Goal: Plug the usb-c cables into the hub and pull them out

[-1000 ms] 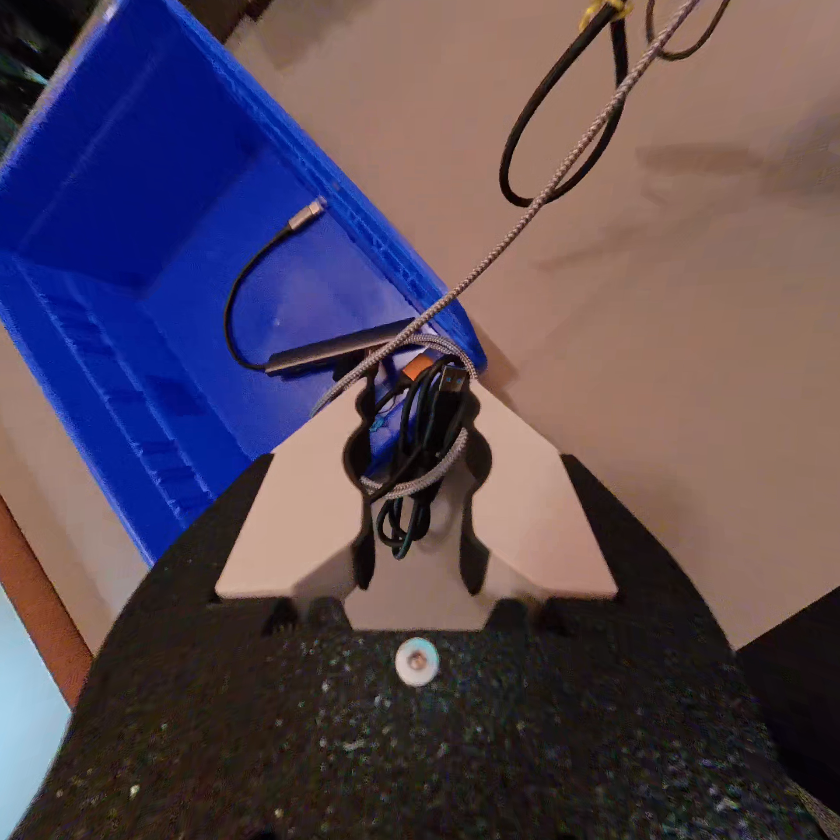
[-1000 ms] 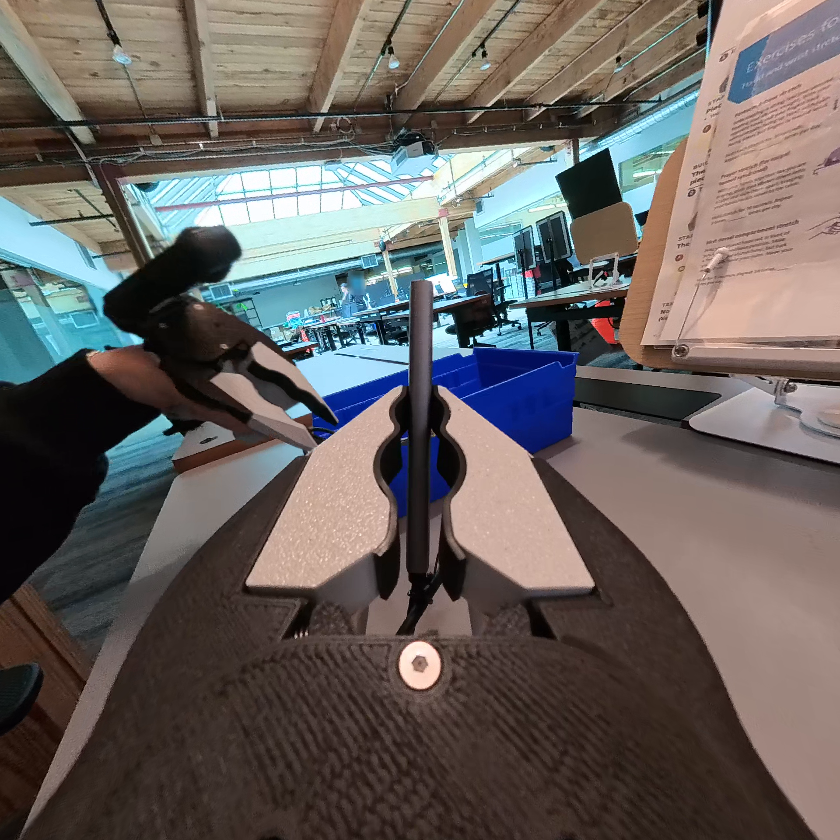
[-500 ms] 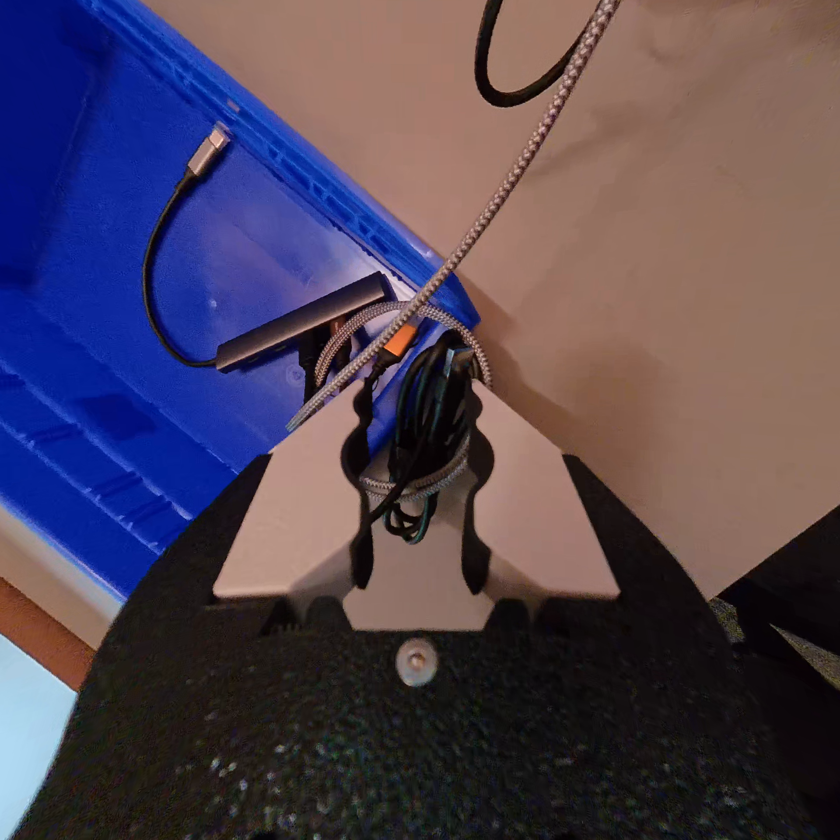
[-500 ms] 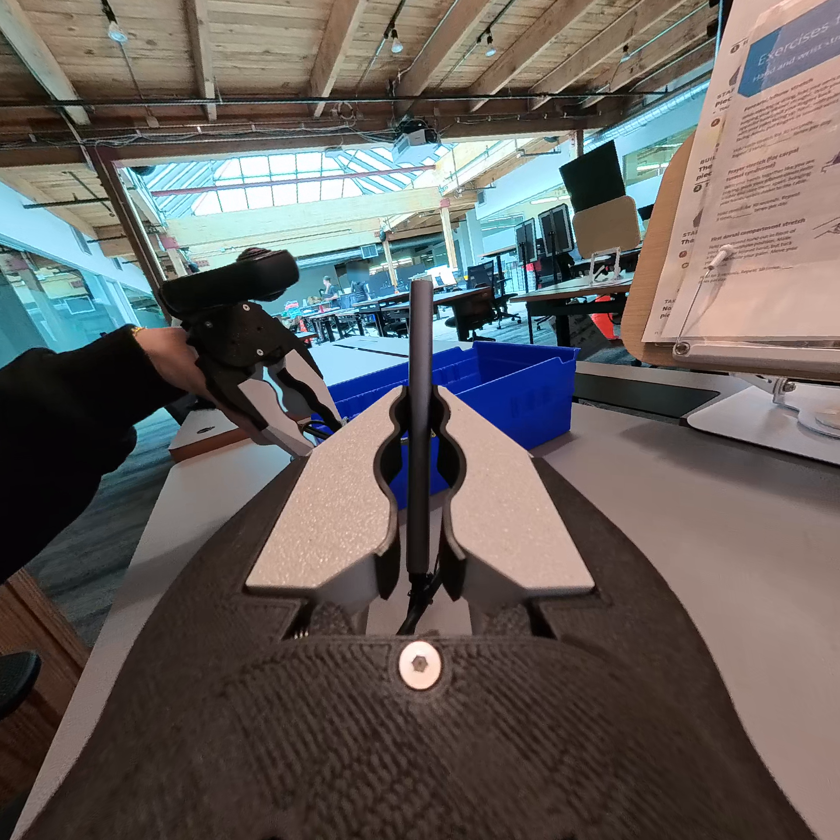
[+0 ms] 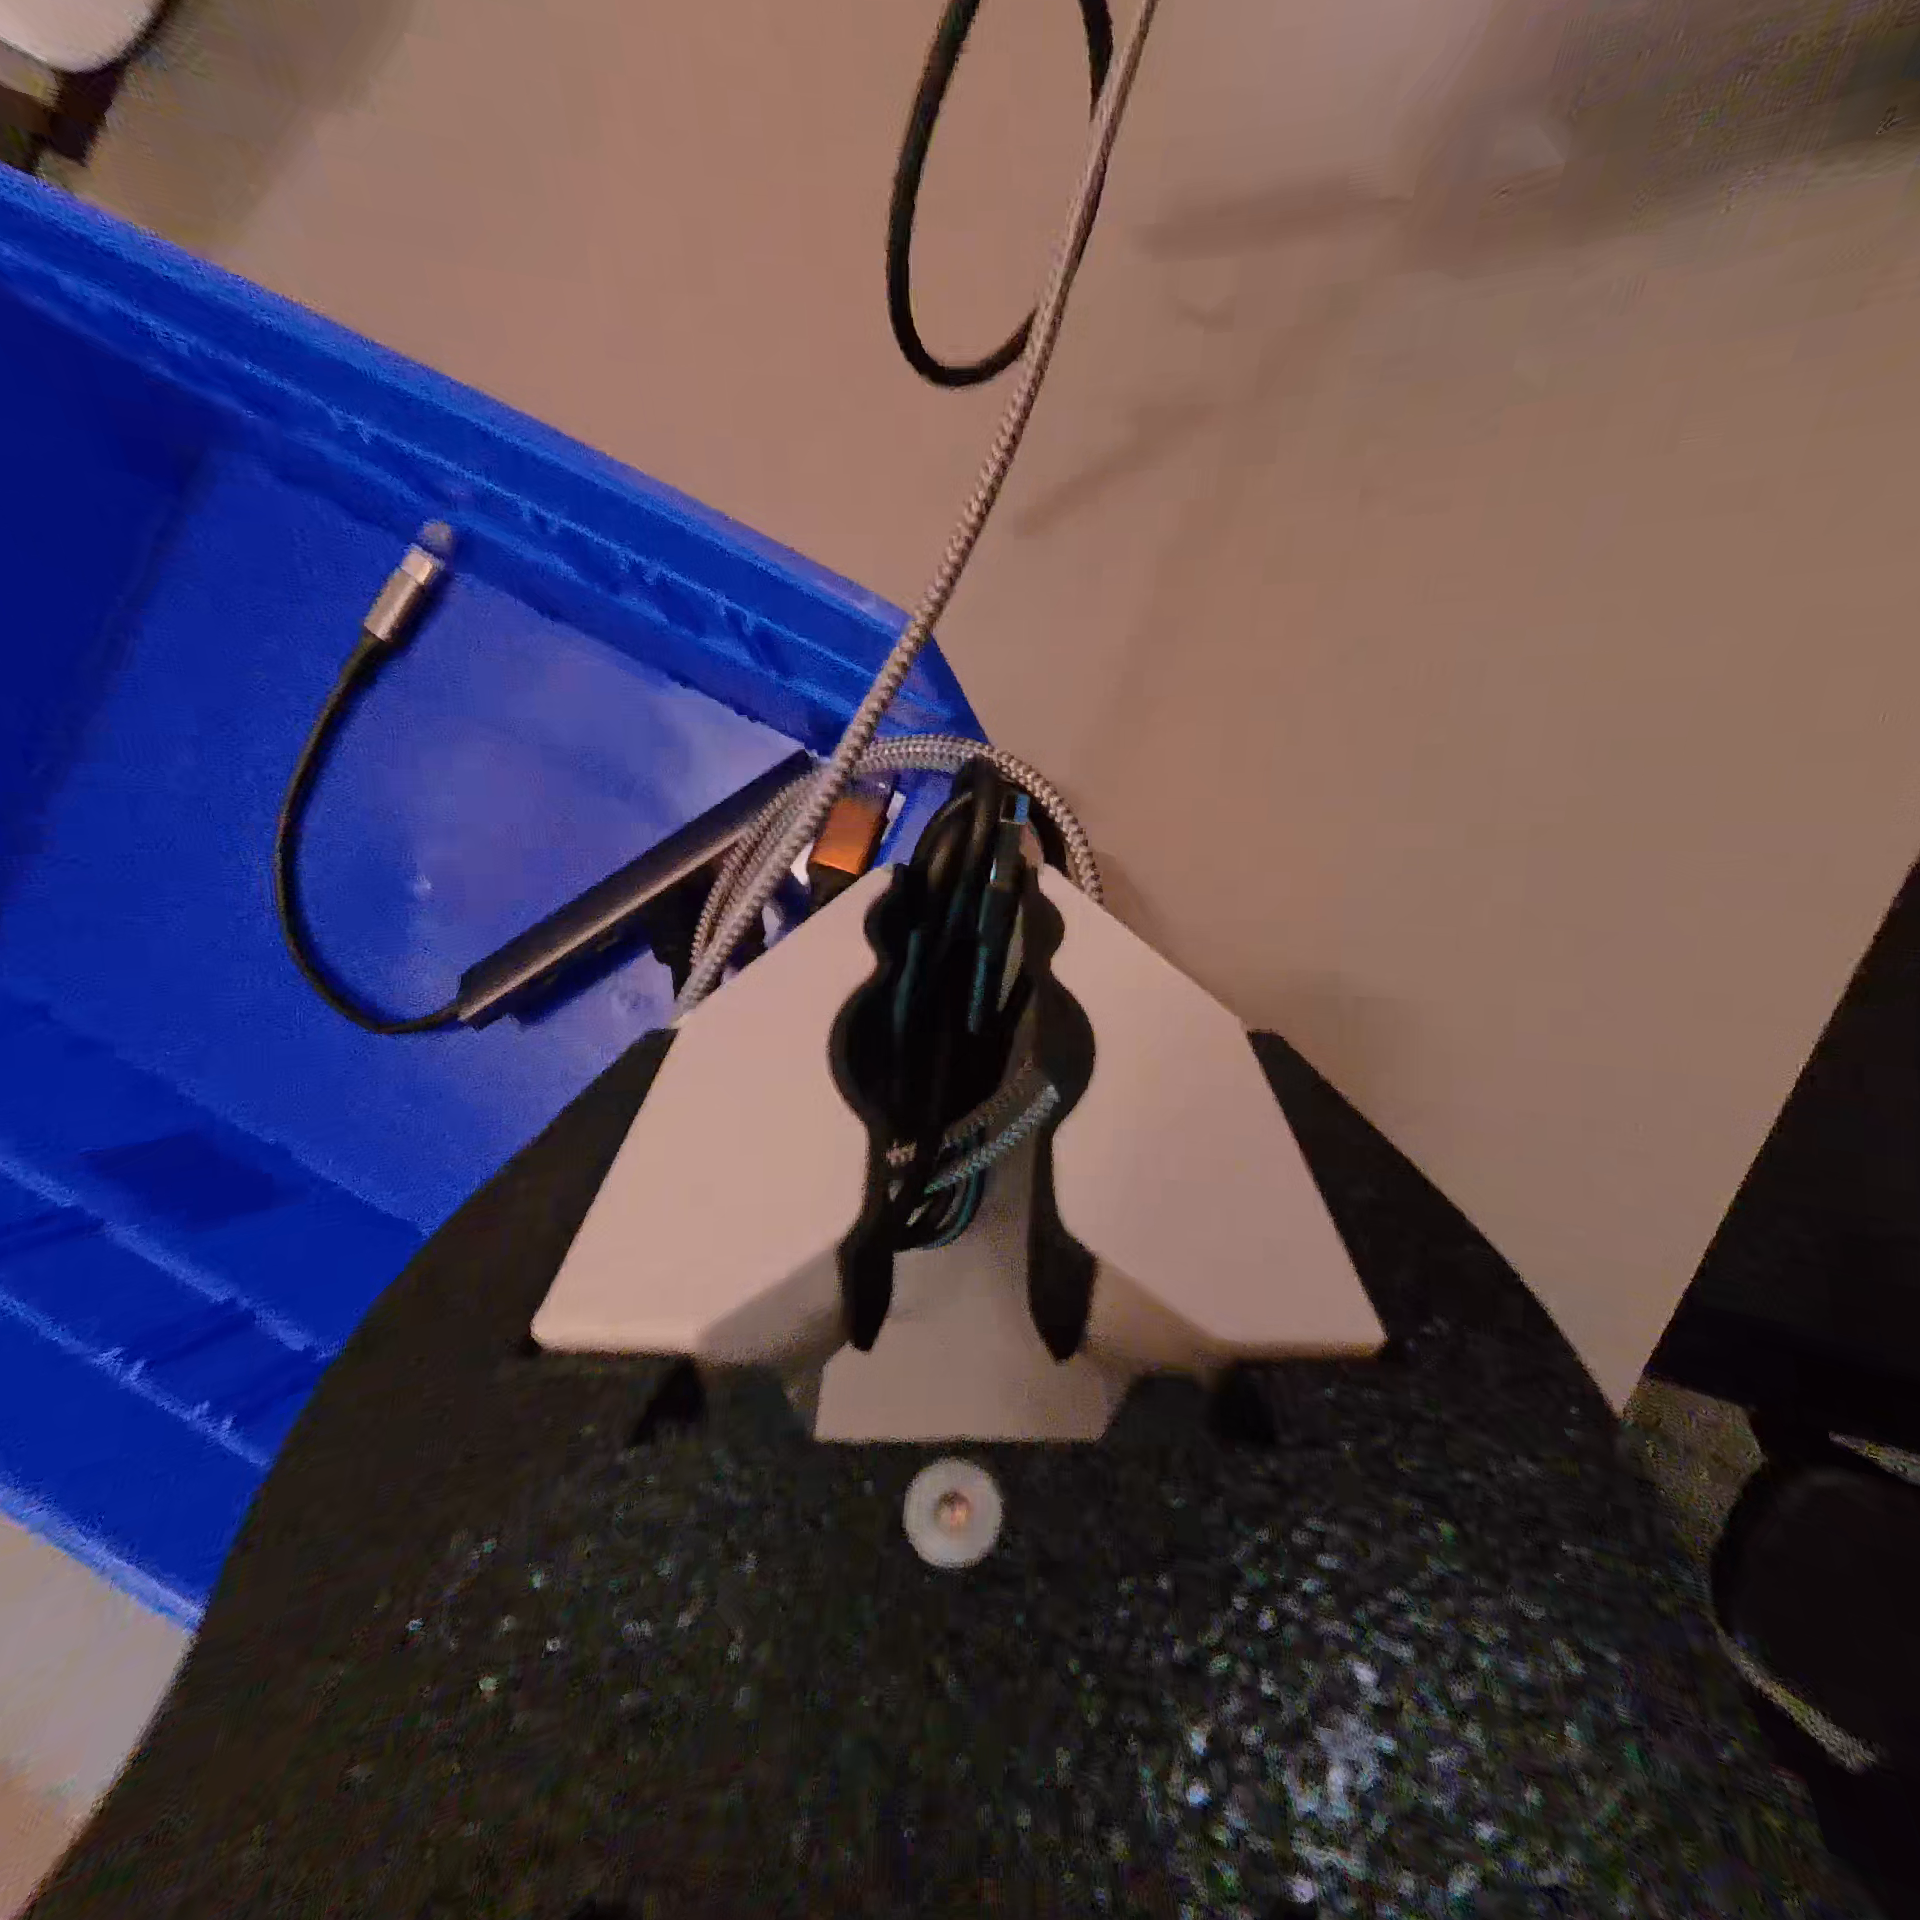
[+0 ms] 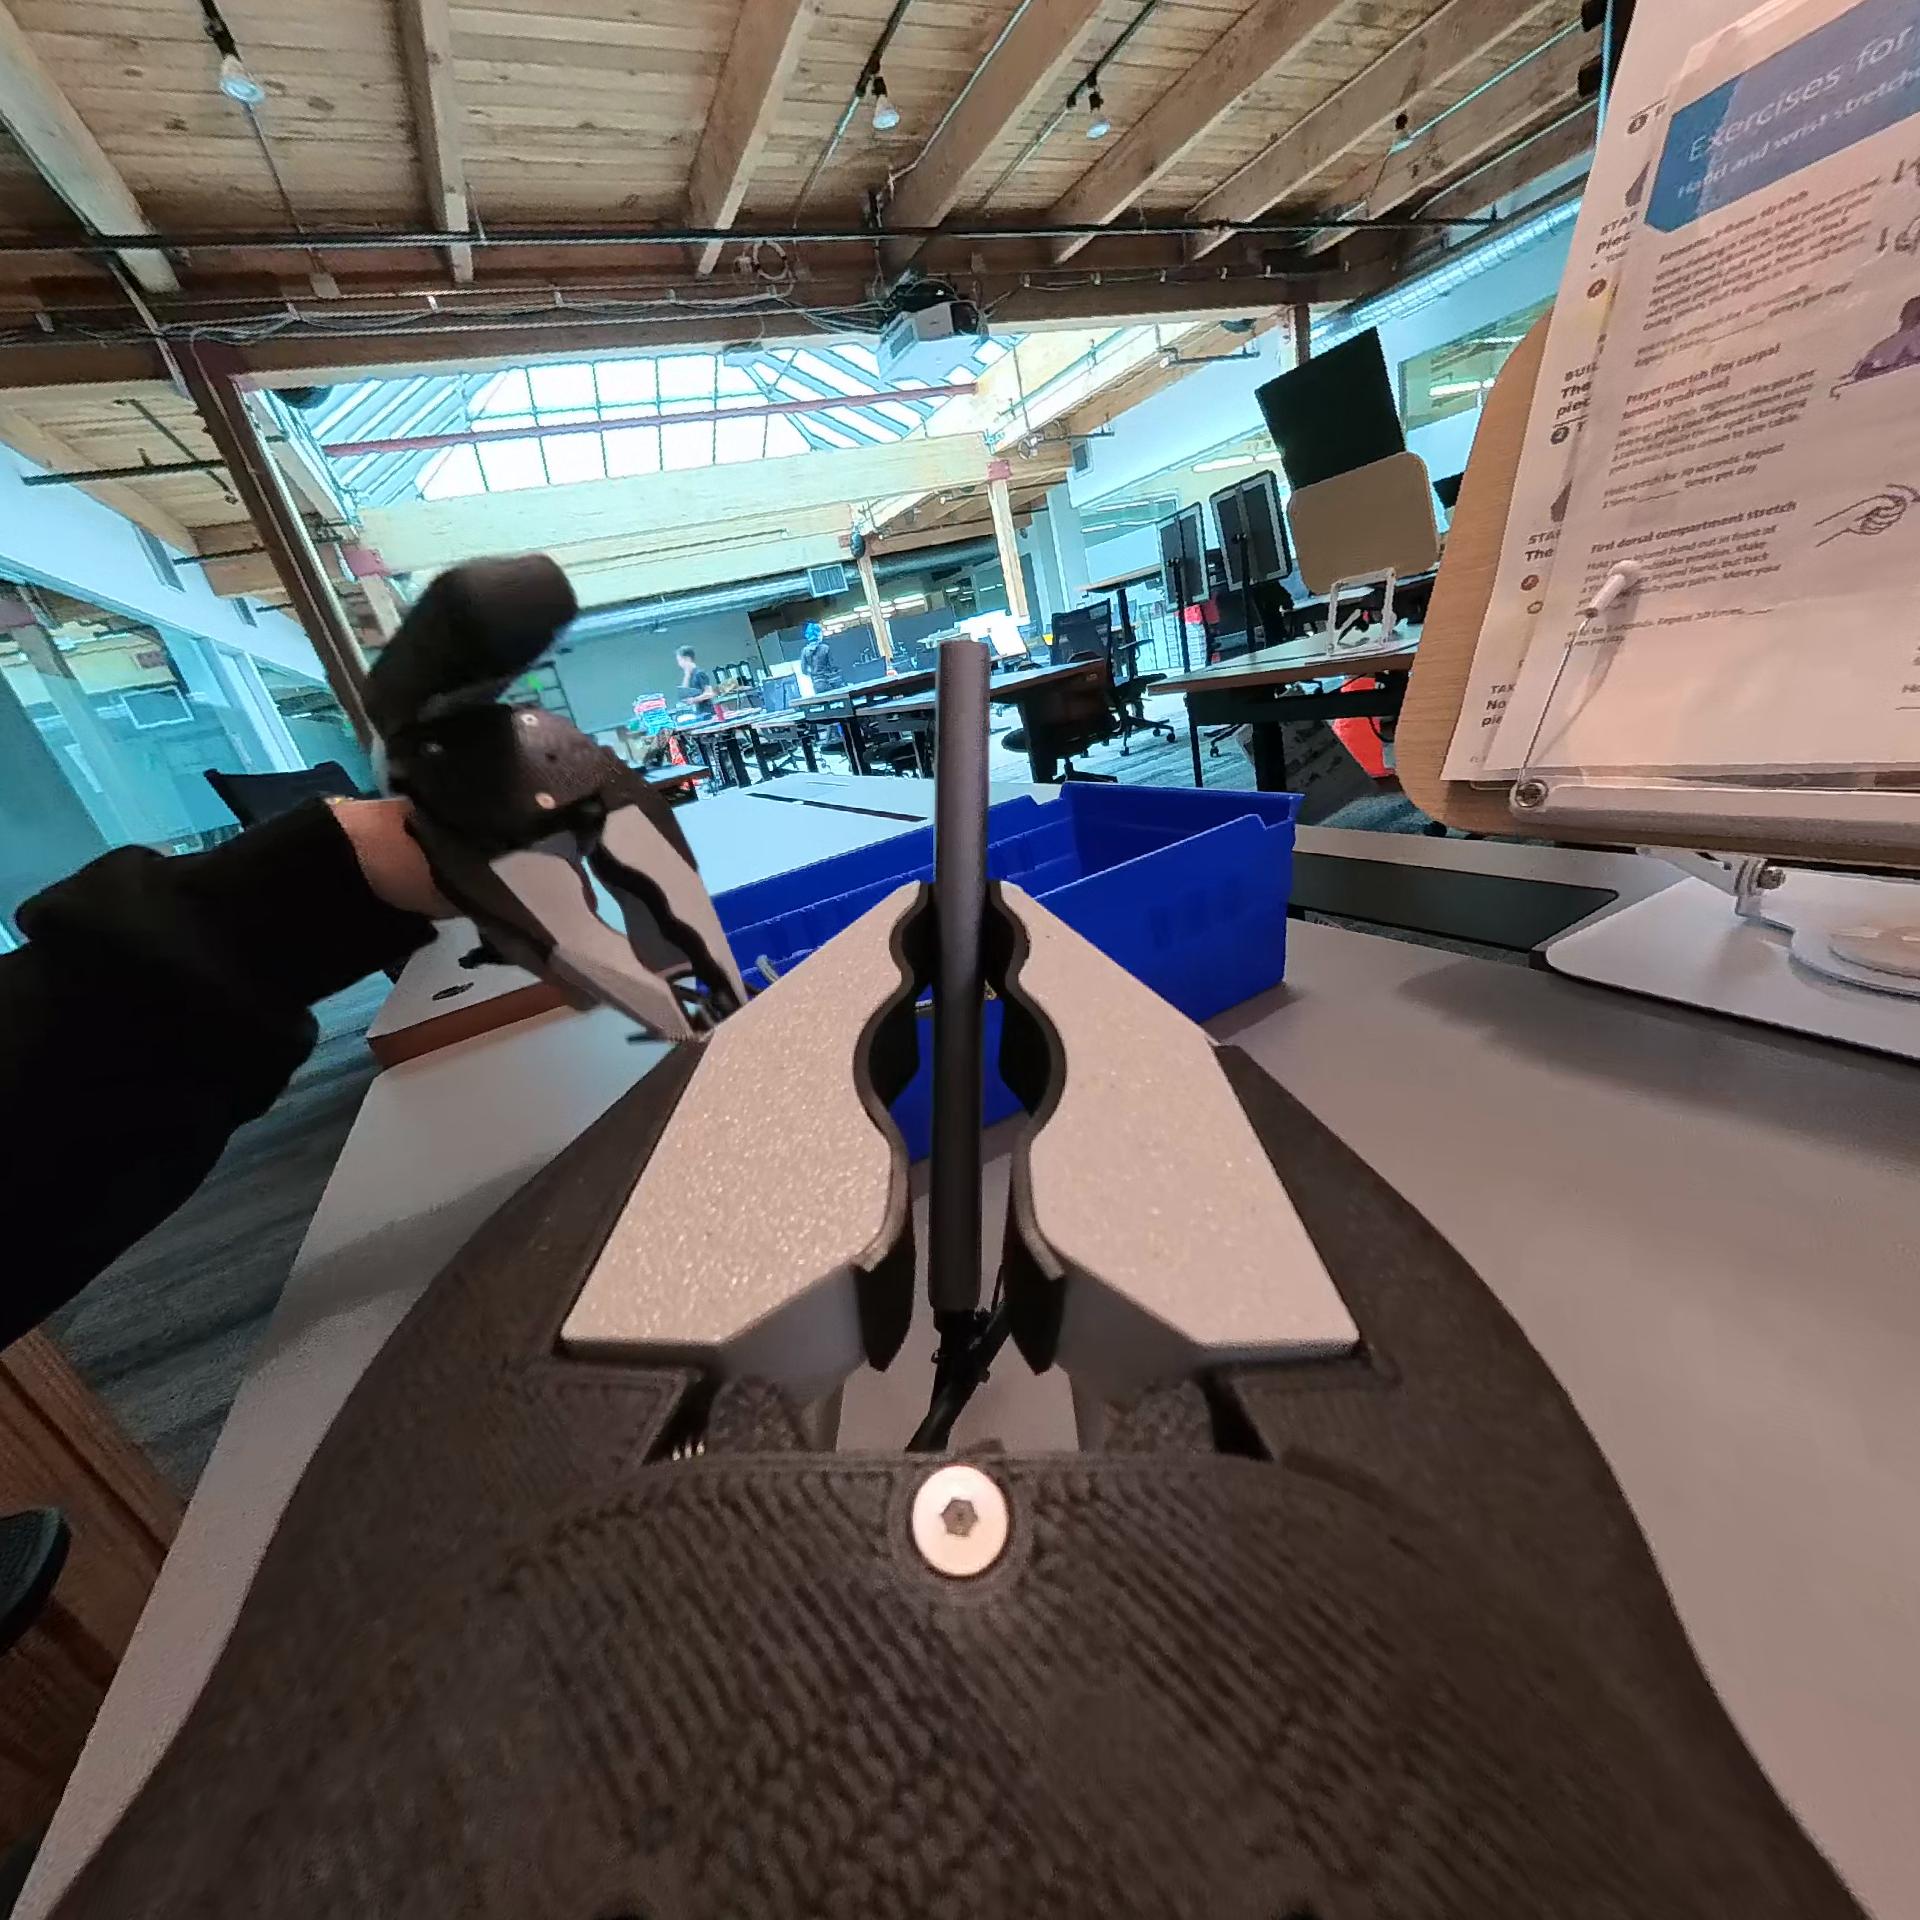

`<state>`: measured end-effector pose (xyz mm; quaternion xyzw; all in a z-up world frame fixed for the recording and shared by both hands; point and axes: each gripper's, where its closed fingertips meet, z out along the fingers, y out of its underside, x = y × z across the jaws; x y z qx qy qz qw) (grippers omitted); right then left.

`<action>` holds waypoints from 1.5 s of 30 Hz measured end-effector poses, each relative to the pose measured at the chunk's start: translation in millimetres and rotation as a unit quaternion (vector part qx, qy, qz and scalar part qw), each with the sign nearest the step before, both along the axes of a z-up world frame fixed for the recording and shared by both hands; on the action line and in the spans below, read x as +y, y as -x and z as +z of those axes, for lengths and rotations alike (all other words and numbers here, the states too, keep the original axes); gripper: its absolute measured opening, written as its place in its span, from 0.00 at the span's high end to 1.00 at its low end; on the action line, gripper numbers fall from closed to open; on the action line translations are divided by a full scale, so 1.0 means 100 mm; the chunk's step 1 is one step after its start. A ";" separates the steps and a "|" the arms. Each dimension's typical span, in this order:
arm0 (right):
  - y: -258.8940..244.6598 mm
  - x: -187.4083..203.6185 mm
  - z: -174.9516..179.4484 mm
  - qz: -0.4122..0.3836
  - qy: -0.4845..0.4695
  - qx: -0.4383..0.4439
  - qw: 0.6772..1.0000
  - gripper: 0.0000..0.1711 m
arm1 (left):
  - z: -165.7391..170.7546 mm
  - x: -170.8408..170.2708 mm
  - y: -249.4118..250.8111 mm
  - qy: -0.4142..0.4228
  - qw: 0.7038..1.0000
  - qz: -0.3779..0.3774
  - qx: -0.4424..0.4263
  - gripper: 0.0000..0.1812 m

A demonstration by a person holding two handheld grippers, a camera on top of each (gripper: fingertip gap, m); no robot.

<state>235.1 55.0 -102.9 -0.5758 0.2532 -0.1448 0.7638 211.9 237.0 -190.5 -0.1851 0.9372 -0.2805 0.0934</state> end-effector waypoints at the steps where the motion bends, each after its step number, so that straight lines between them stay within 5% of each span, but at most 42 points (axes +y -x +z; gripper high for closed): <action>1: 0.00 0.00 0.00 -0.001 0.000 0.001 1.000 0.96 | 0.13 0.00 -0.02 0.043 0.999 0.008 -0.007 0.90; 4: -0.01 0.00 -0.01 -0.004 0.005 0.002 1.000 0.96 | 0.60 0.11 -0.17 0.209 0.975 0.064 -0.043 0.91; 8: -0.04 -0.02 -0.03 -0.012 0.008 0.009 1.000 0.96 | 1.17 0.43 -0.31 0.434 0.886 0.136 -0.088 0.91; 15: -0.07 0.00 -0.09 -0.018 0.019 0.011 1.000 0.96 | 1.68 1.30 -0.67 0.731 0.605 0.306 -0.078 0.91; 17: -0.08 -0.03 -0.06 -0.026 0.014 0.008 1.000 0.96 | 1.63 1.36 -0.80 0.706 0.620 0.331 -0.088 0.91; 21: -0.12 -0.18 0.03 -0.057 -0.013 -0.001 0.998 0.96 | 1.28 1.33 -1.03 0.497 0.761 0.395 -0.131 0.91; 23: -0.14 -0.28 0.10 -0.077 -0.025 -0.012 0.997 0.96 | 1.13 1.45 -1.10 0.378 0.803 0.427 -0.169 0.91; 25: -0.15 -0.35 0.15 -0.089 -0.036 -0.019 0.995 0.96 | 1.14 1.61 -1.17 0.343 0.794 0.463 -0.195 0.91; 33: -0.21 -0.51 0.18 -0.091 -0.067 0.002 0.994 0.96 | 1.64 2.24 -1.11 0.483 0.660 0.529 -0.227 0.91; 35: -0.19 -0.47 0.17 -0.077 -0.069 0.007 0.995 0.96 | 1.73 2.21 -1.07 0.497 0.665 0.501 -0.243 0.92; 38: -0.10 -0.30 0.17 -0.041 -0.054 -0.003 0.998 0.96 | 1.95 1.73 -1.00 0.518 0.736 0.350 -0.261 0.92; 40: -0.08 -0.26 0.18 -0.042 -0.028 -0.021 0.999 0.96 | 2.01 1.56 -0.97 0.510 0.759 0.314 -0.257 0.91; 42: -0.14 -0.34 0.19 -0.064 0.008 -0.036 0.997 0.96 | 2.05 1.72 -1.03 0.454 0.752 0.371 -0.300 0.92; 45: -0.23 -0.62 0.39 -0.091 0.013 -0.053 0.994 0.96 | 2.35 1.91 -0.96 0.480 0.718 0.392 -0.317 0.91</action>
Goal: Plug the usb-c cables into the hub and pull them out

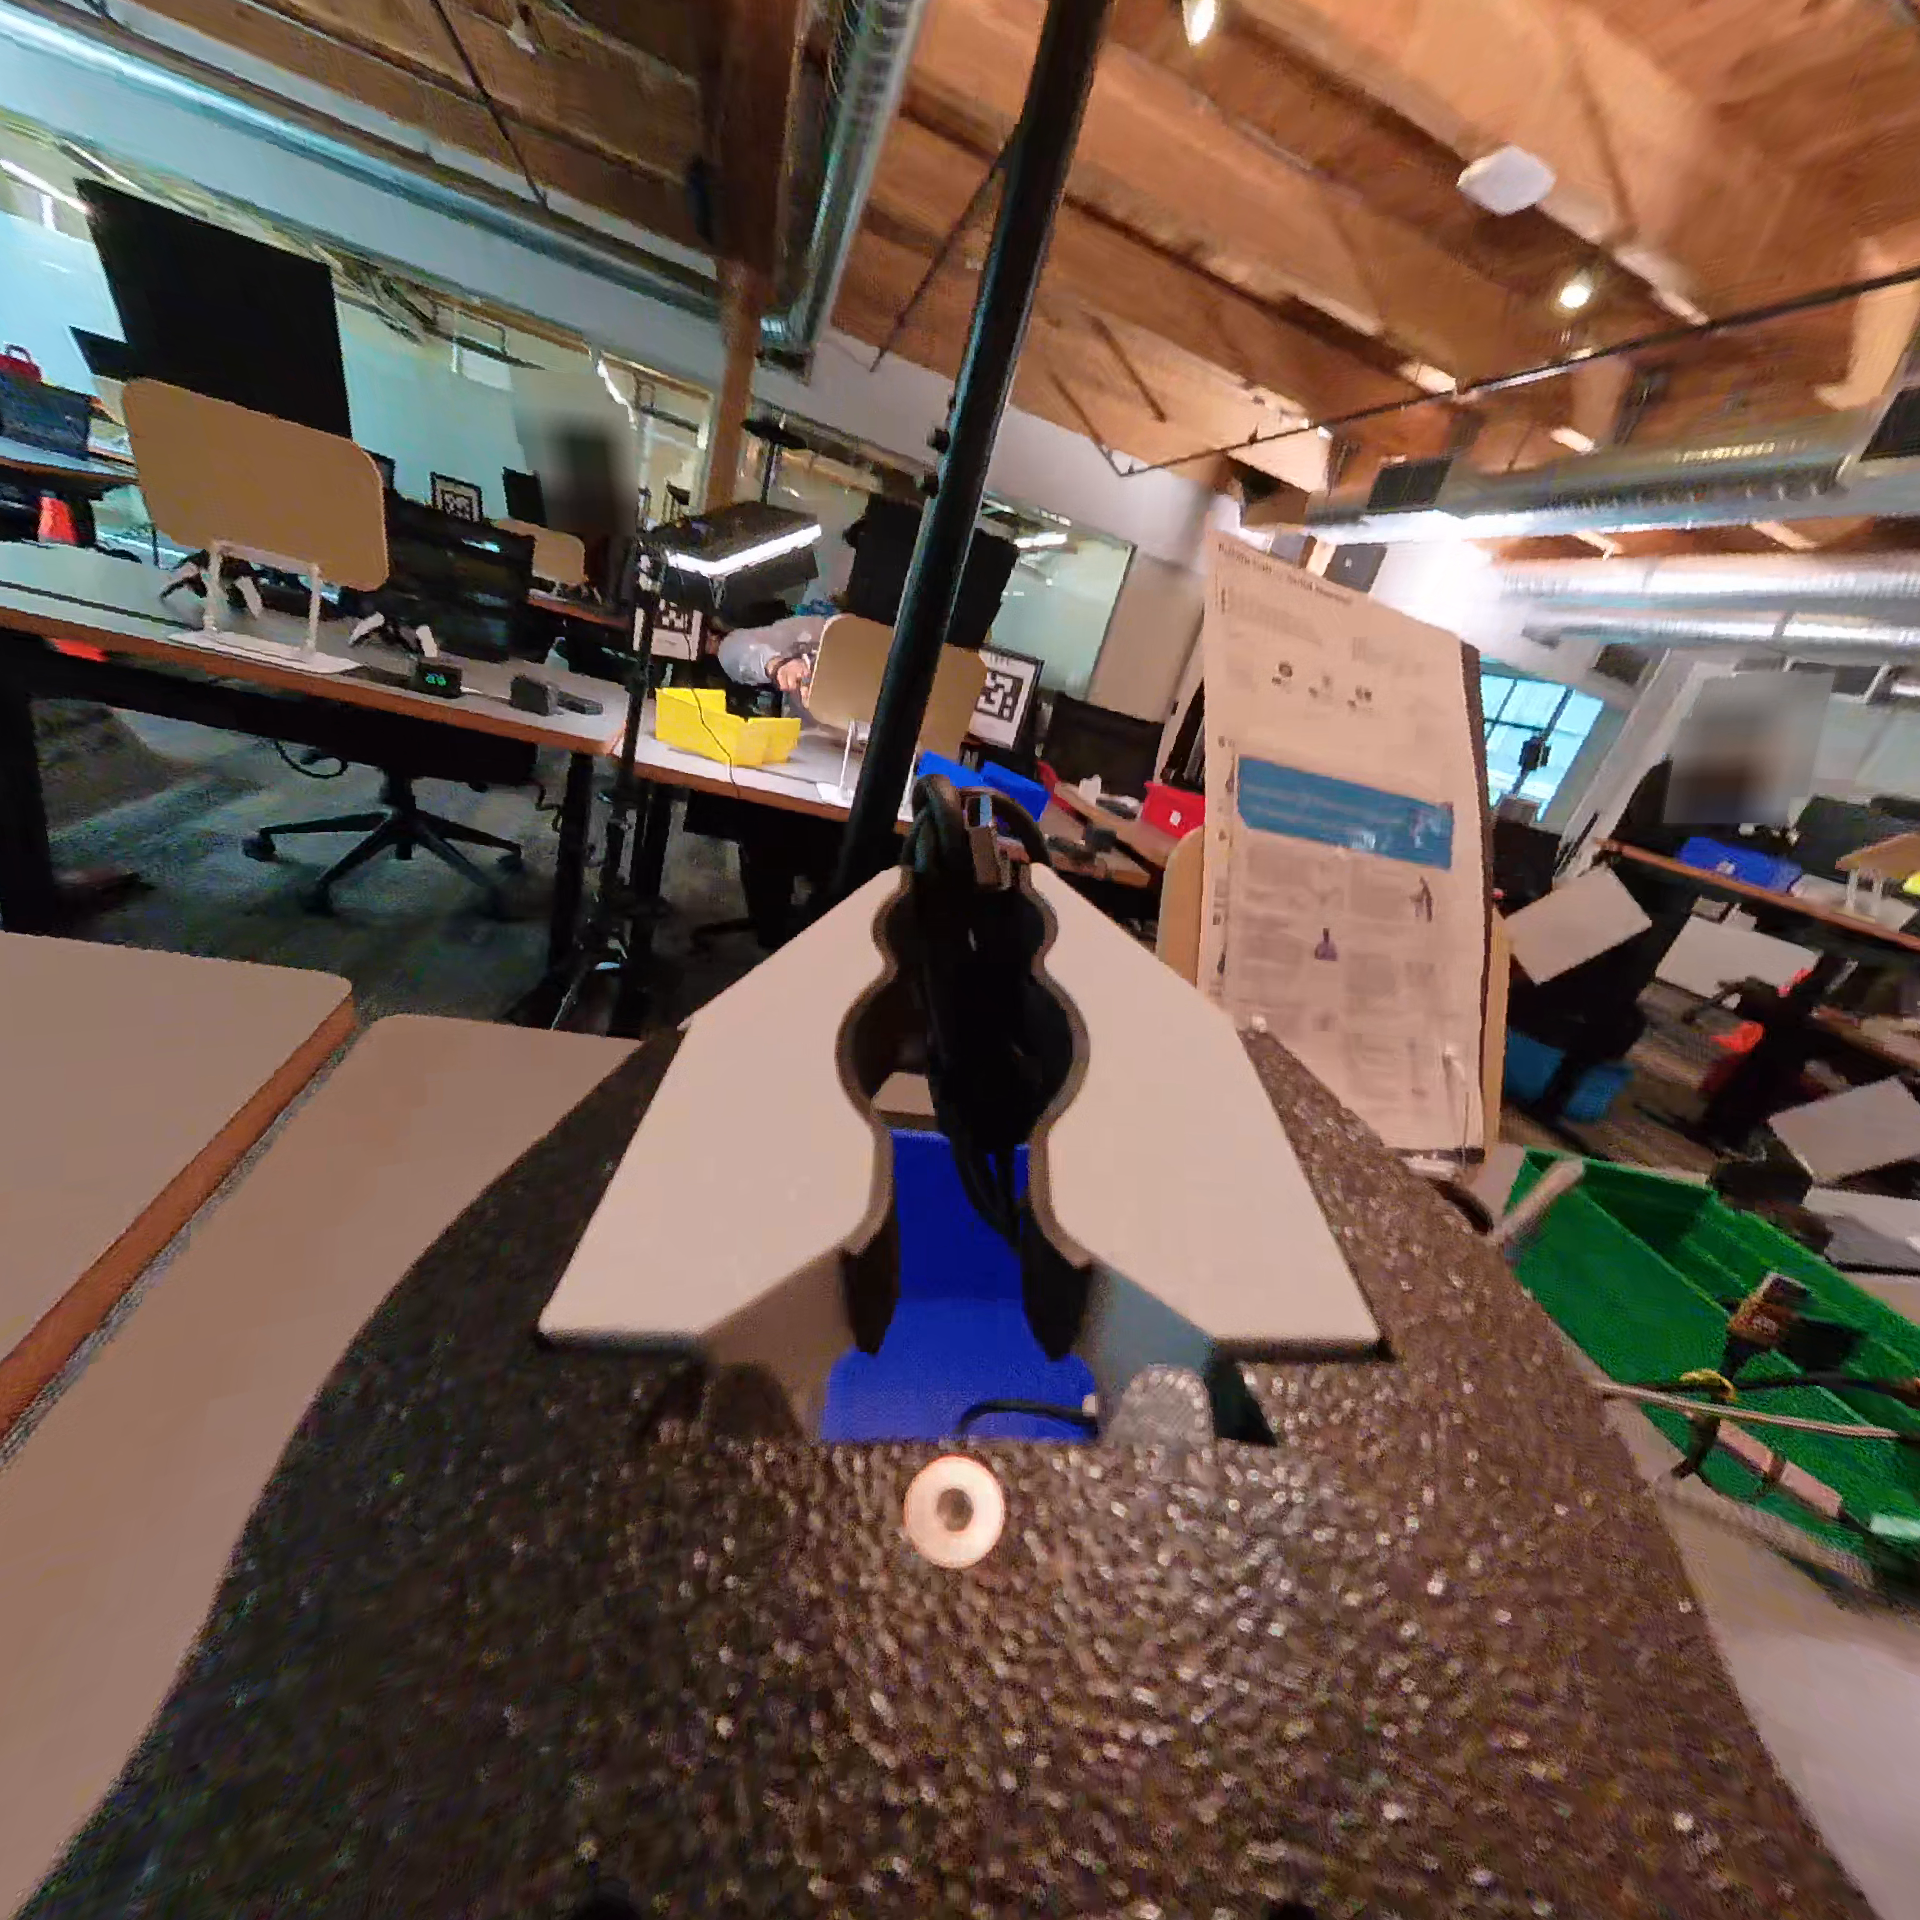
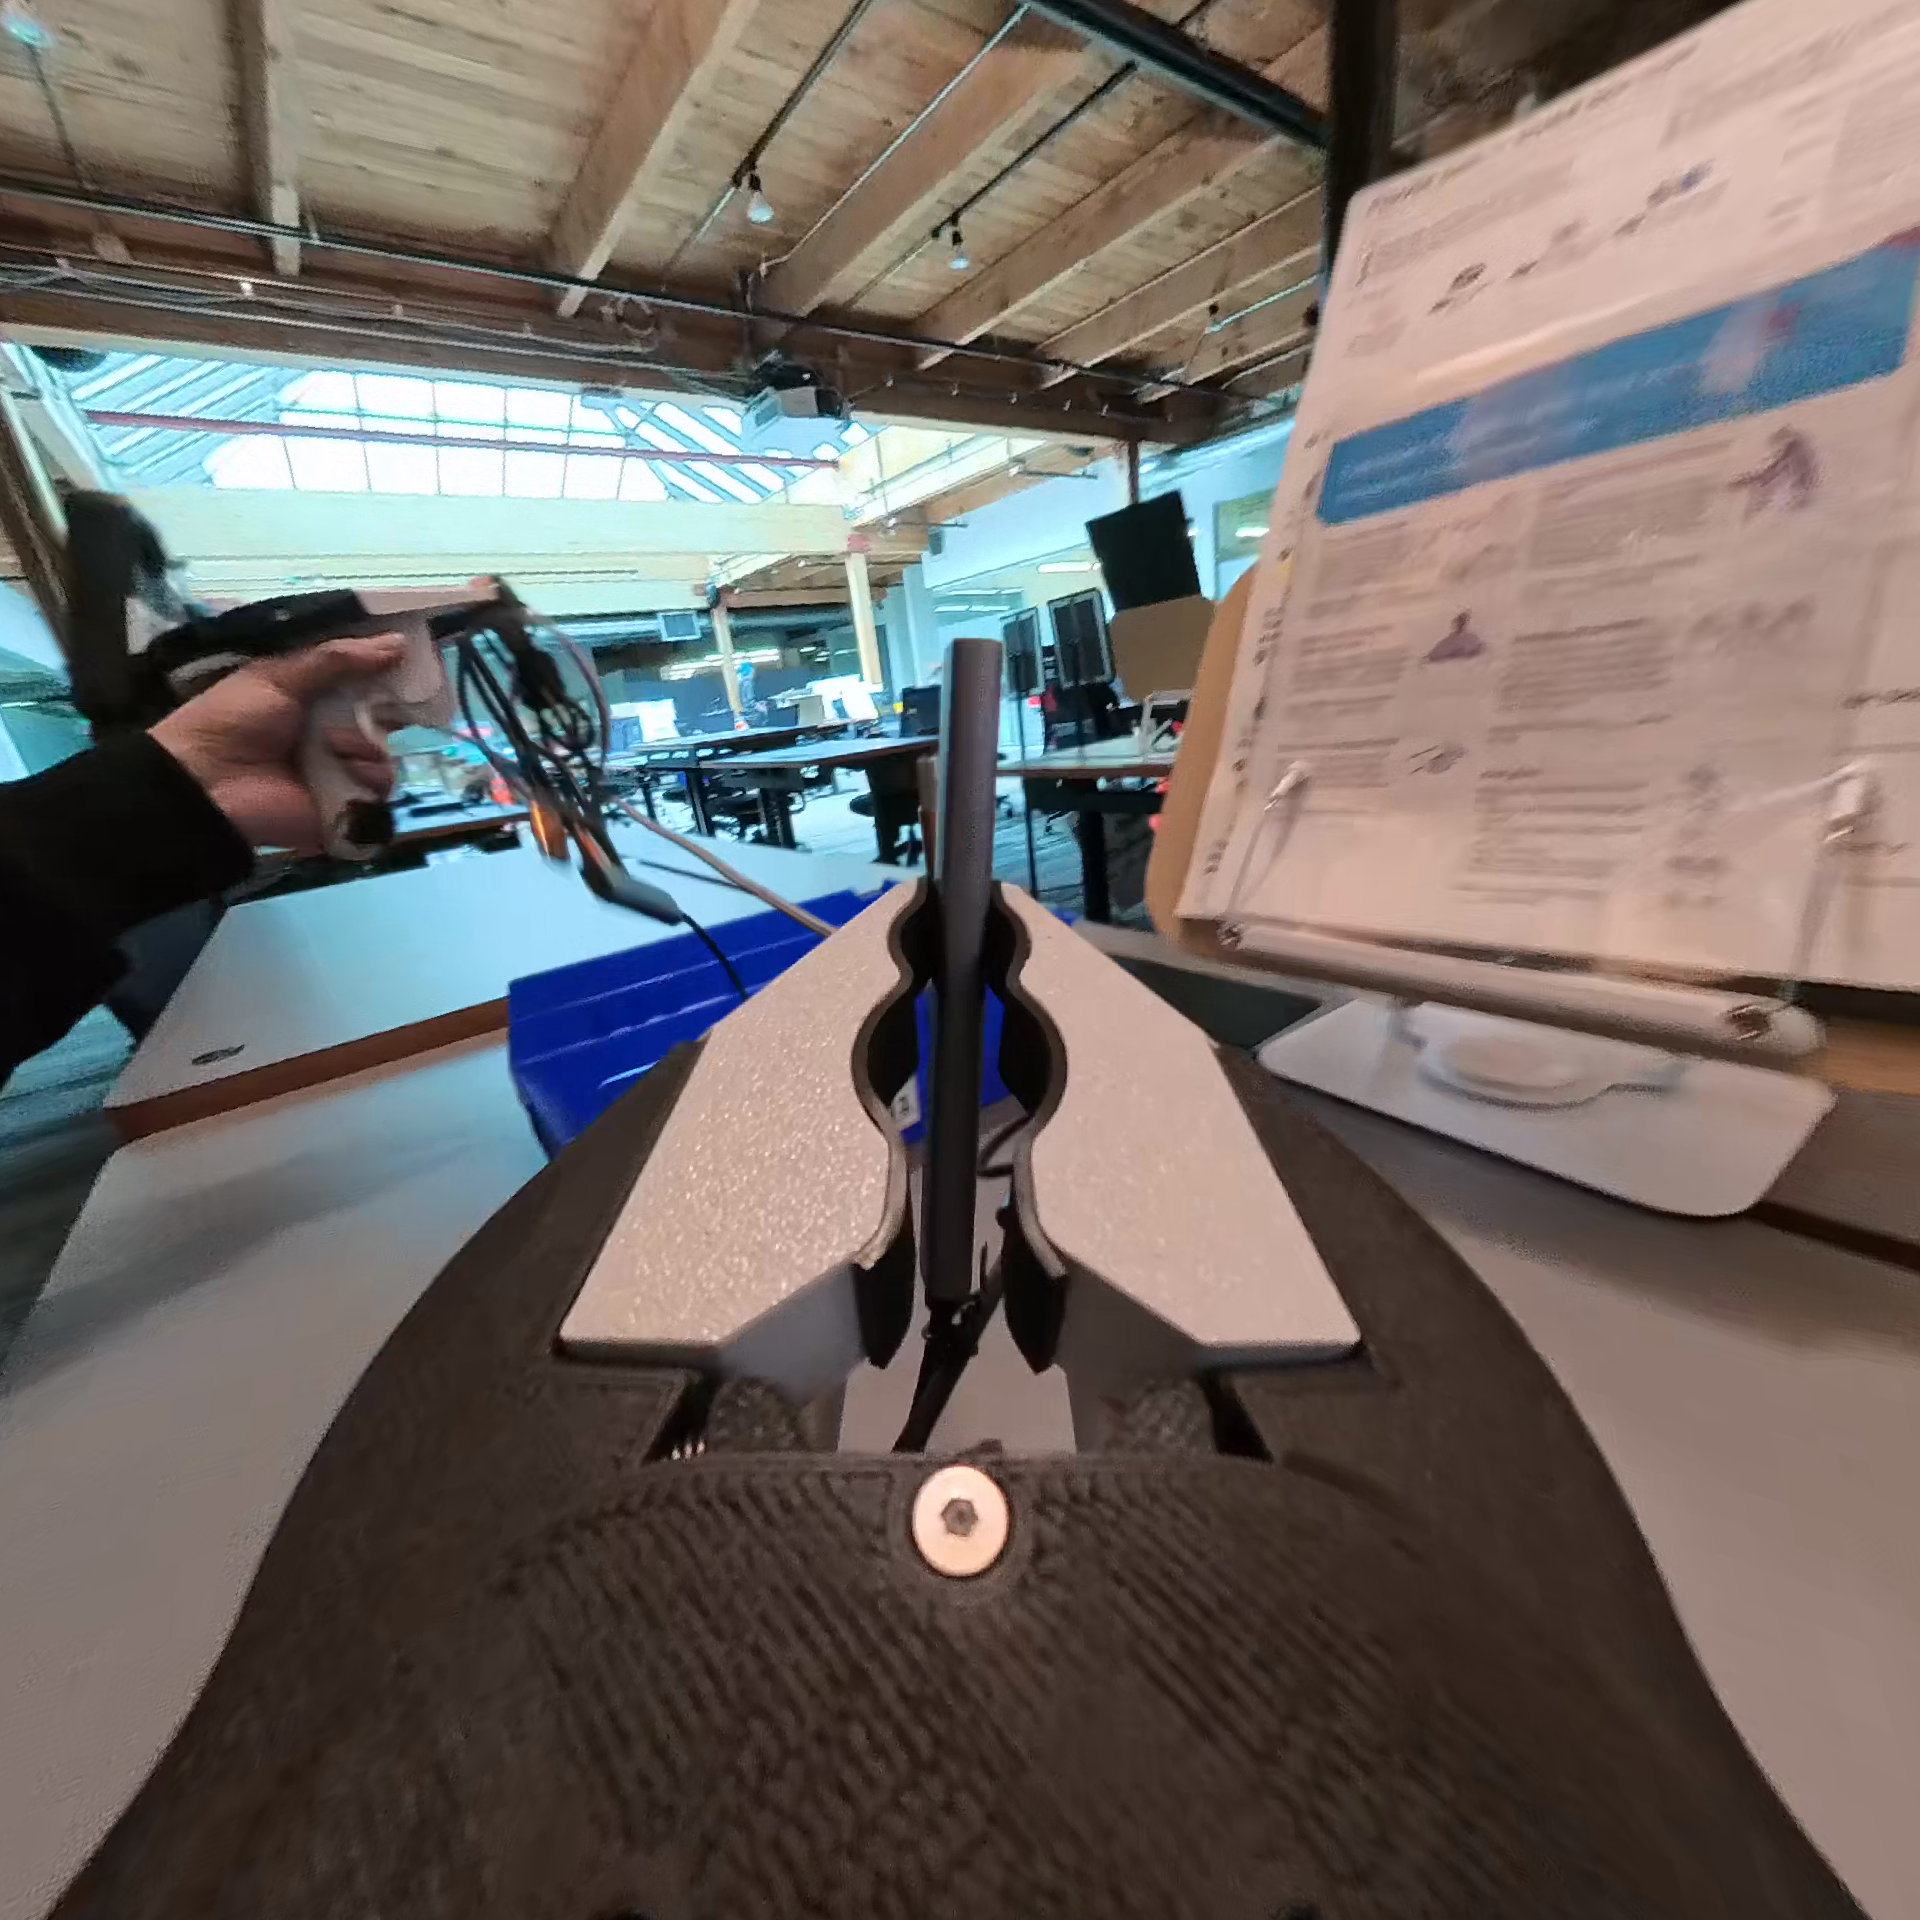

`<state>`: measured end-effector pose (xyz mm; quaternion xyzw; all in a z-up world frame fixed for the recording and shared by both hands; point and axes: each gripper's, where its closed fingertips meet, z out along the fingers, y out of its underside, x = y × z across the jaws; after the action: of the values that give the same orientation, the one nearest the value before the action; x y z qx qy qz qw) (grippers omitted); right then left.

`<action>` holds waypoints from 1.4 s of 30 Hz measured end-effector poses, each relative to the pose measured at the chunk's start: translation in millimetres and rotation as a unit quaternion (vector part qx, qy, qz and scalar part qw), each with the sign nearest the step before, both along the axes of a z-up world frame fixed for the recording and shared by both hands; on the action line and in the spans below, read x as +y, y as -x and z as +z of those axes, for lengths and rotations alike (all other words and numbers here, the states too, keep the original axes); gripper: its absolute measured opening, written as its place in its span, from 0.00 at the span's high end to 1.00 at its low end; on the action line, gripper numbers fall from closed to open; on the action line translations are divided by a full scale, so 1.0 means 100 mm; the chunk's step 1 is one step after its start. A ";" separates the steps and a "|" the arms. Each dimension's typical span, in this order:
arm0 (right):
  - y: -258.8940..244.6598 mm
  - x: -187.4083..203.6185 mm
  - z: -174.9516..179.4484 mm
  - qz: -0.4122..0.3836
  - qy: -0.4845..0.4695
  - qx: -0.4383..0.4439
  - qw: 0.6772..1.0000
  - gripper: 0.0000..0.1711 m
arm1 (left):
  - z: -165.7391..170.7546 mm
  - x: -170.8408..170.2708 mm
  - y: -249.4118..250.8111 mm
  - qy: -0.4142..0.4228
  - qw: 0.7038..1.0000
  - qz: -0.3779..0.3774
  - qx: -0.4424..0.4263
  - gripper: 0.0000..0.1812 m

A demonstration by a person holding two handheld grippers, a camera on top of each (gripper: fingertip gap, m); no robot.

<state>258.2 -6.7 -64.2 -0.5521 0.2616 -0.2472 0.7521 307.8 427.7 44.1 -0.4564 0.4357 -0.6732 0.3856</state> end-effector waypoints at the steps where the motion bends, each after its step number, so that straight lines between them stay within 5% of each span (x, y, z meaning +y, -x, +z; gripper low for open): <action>1: -0.02 -0.12 0.10 -0.007 -0.004 -0.008 1.000 0.95 | 0.10 0.04 0.05 0.005 1.000 -0.003 -0.011 0.91; 9: 0.15 -0.40 0.74 0.032 -0.025 -0.058 0.997 0.96 | 0.77 0.06 0.32 0.102 0.990 -0.059 -0.078 0.91; 16: 0.49 -0.49 1.43 0.018 -0.028 -0.139 0.990 0.96 | 1.37 -0.21 0.65 0.029 0.985 -0.046 -0.165 0.91; 22: 0.73 -0.46 1.99 0.031 -0.010 -0.190 0.981 0.96 | 2.18 -0.69 1.13 -0.017 0.959 -0.105 -0.263 0.91; 27: 0.86 -0.37 2.09 0.042 0.027 -0.198 0.979 0.96 | 2.41 -1.27 1.43 -0.043 0.937 -0.236 -0.254 0.92; 33: 0.91 -0.07 1.93 0.067 0.089 -0.172 0.979 0.95 | 1.86 -1.94 1.53 -0.126 0.902 -0.374 -0.176 0.91; 36: 0.90 0.14 1.83 0.079 0.119 -0.155 0.978 0.96 | 1.27 -2.31 1.60 -0.173 0.869 -0.449 -0.118 0.91; 42: 0.75 0.49 1.59 0.079 0.181 -0.097 0.976 0.96 | -0.09 -2.99 1.63 -0.333 0.818 -0.467 -0.036 0.91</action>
<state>183.5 42.7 94.8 -0.6713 0.0942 -0.2825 0.6787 144.9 128.5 35.3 -0.0174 0.7799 -0.6025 0.1689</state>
